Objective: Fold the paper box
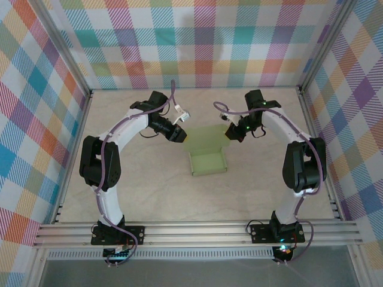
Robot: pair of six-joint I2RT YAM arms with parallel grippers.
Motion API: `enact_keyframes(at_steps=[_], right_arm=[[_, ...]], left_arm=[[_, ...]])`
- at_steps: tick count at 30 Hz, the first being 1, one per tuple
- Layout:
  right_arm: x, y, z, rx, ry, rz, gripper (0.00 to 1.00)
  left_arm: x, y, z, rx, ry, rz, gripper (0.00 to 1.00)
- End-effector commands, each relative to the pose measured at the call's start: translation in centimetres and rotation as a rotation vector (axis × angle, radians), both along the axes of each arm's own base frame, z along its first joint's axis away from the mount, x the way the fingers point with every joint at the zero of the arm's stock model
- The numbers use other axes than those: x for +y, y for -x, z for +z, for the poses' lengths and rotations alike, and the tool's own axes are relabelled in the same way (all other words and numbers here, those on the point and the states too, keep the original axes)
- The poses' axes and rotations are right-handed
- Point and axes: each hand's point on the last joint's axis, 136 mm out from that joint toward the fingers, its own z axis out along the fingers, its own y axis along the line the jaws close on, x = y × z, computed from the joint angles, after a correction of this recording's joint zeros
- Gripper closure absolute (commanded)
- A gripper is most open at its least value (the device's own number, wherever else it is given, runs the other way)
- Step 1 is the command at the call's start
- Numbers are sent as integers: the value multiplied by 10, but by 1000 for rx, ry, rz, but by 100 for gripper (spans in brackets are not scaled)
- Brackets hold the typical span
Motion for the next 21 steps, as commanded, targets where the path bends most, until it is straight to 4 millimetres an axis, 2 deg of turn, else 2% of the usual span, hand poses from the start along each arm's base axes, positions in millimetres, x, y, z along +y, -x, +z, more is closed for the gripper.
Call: enact_keyframes(at_steps=[1, 13, 21], right_arm=[[6, 4, 17, -39, -26, 29, 100], [8, 4, 20, -44, -36, 25, 100], [8, 3, 20, -44, -37, 23, 100]], left_arm=[[0, -5, 11, -36, 17, 8, 76], [2, -7, -5, -31, -54, 16, 76], [0, -5, -7, -34, -61, 9, 80]])
